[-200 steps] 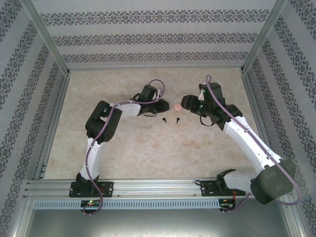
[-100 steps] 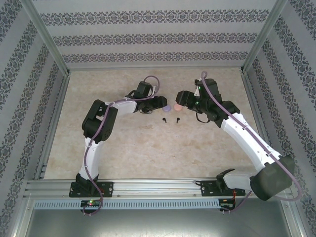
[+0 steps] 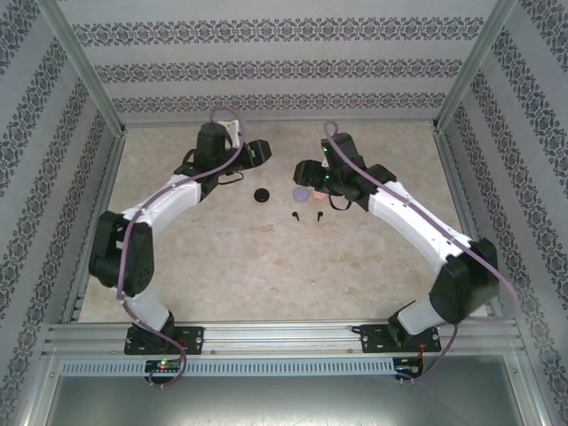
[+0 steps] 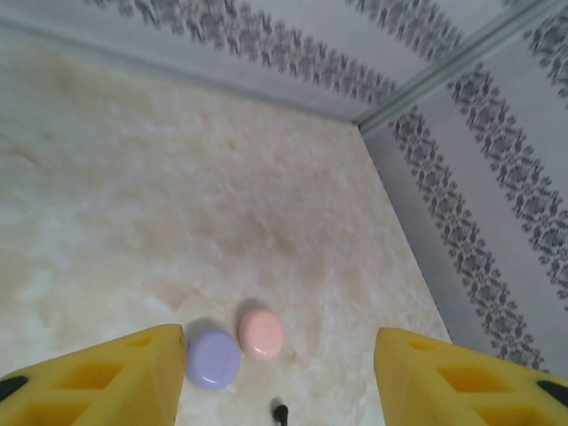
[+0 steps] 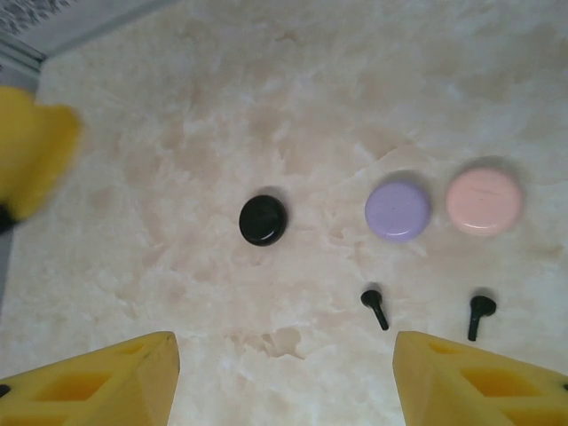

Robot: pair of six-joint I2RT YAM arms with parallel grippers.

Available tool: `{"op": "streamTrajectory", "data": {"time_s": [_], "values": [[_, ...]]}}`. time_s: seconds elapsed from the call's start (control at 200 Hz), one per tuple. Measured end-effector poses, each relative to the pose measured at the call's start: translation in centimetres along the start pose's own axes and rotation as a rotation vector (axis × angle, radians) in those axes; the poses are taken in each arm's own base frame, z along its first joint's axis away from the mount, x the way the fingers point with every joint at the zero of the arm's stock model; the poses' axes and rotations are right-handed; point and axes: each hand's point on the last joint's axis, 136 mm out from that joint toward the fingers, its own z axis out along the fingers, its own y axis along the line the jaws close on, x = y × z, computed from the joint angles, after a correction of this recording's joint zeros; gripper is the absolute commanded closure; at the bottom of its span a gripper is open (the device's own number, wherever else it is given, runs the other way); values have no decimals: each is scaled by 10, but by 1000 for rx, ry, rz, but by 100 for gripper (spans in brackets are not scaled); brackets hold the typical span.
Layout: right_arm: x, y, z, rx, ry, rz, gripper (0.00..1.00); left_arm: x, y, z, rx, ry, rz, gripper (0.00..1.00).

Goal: Insert wireless bluetooth earbuds into charging case

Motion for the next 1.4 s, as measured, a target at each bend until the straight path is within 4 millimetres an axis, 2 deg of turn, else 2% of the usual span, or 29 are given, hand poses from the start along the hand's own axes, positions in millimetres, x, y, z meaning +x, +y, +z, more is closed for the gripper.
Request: {"op": "streamTrajectory", "data": {"time_s": [0.115, 0.135, 0.17, 0.205, 0.215, 0.32, 0.43, 0.599, 0.679, 0.984, 1.134, 1.404], "values": [[11, 12, 35, 30, 59, -31, 29, -18, 3, -31, -37, -82, 26, 32], [12, 15, 41, 36, 66, -36, 29, -20, 5, -36, -45, -94, 28, 25], [16, 19, 51, 44, 84, -46, 28, -23, 7, -45, -61, -116, 33, 24], [19, 23, 61, 55, 103, -55, 28, -24, 11, -52, -79, -135, 37, 3], [21, 24, 65, 58, 110, -58, 28, -24, 12, -53, -82, -139, 37, 0], [28, 35, 93, 91, 149, -82, 27, -27, 27, -74, -156, -204, 28, 1], [33, 42, 121, 135, 176, -90, 27, -25, 53, -98, -259, -282, -5, 1], [36, 48, 152, 225, 182, -87, 27, -23, 96, -133, -398, -395, -125, 1], [36, 50, 164, 271, 167, -86, 27, -29, 106, -142, -433, -431, -154, 1], [38, 39, 198, 420, 120, -63, 30, -31, 110, -154, -473, -465, -188, 1], [42, 27, 205, 475, 116, -48, 31, -28, 111, -156, -490, -448, -205, 1], [43, 25, 218, 484, 102, -18, 33, -23, 114, -156, -504, -429, -222, 1]]}}
